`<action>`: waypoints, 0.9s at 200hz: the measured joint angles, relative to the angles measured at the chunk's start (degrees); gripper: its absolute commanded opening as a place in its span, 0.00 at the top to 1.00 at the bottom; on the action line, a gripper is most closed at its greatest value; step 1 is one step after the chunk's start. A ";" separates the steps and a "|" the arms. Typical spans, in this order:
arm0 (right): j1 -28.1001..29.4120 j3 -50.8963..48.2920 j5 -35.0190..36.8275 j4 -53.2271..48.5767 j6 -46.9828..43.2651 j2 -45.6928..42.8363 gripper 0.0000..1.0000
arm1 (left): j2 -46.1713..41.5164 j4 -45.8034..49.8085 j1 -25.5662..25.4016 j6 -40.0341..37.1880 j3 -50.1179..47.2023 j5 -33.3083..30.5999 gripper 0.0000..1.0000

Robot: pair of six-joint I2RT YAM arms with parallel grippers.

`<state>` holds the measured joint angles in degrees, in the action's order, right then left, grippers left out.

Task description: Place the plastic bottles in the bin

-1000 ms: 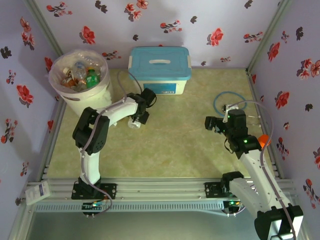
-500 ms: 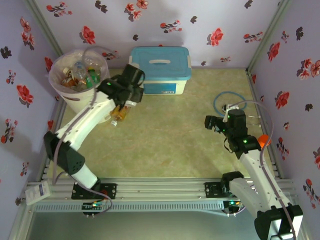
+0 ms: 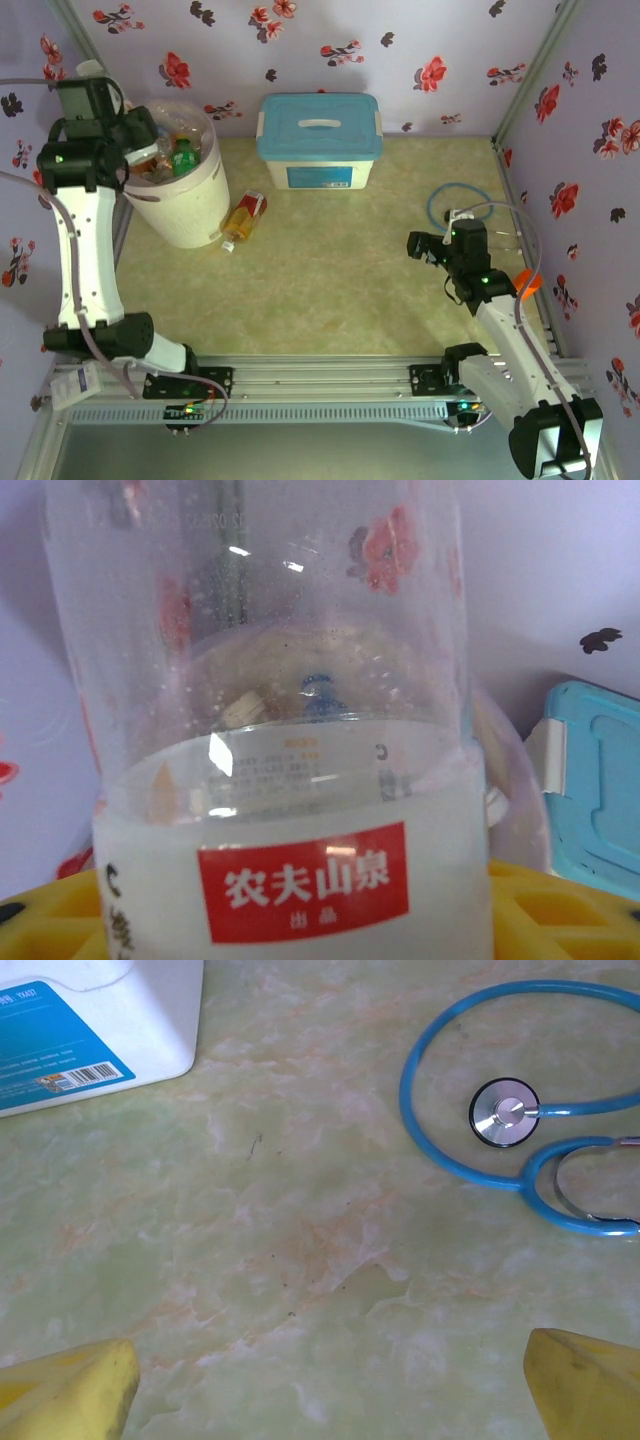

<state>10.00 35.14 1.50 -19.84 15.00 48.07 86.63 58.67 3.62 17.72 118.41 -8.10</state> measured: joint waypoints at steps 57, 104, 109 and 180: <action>0.00 -0.50 0.02 1.01 0.00 0.07 0.01 | 10.12 2.12 7.04 4.26 0.61 13.16 0.59; 0.00 -0.74 0.07 1.77 -0.02 0.81 0.01 | 10.10 2.25 9.22 7.13 -0.68 16.13 0.28; 0.00 -0.76 0.07 1.86 -0.02 0.90 0.01 | 10.10 2.27 9.27 7.48 -0.74 16.33 0.23; 0.00 -1.11 0.07 2.47 -0.02 1.77 0.01 | 10.01 2.32 9.27 6.71 -1.40 15.58 0.08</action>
<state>10.00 34.02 1.56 -17.37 14.98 49.84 96.64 60.99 12.88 24.43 117.01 7.49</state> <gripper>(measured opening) 0.993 0.910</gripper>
